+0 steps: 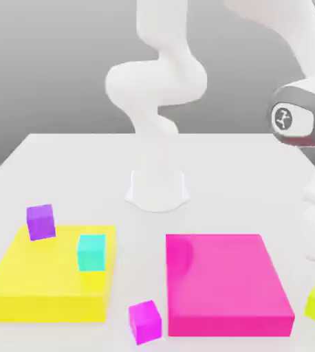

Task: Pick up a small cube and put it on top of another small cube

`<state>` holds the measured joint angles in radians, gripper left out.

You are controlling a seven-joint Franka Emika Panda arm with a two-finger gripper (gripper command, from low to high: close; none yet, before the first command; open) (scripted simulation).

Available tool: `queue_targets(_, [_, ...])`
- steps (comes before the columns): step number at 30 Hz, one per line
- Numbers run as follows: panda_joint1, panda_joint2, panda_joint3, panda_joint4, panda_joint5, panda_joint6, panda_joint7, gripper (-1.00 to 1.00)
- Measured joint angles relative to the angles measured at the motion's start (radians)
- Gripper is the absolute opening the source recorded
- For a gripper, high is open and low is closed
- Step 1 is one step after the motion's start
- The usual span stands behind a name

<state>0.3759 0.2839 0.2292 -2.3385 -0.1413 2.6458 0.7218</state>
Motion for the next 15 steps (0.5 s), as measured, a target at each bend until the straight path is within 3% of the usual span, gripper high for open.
queue_targets(5, [0.063, 0.182, -0.051, 0.028, -0.075, 0.118, 0.047, 0.00])
queue_targets(6, [0.072, 0.207, -0.061, 0.033, -0.084, 0.137, 0.054, -1.00])
queue_targets(15, [0.057, 0.154, -0.041, 0.021, -0.063, 0.095, 0.038, -1.00])
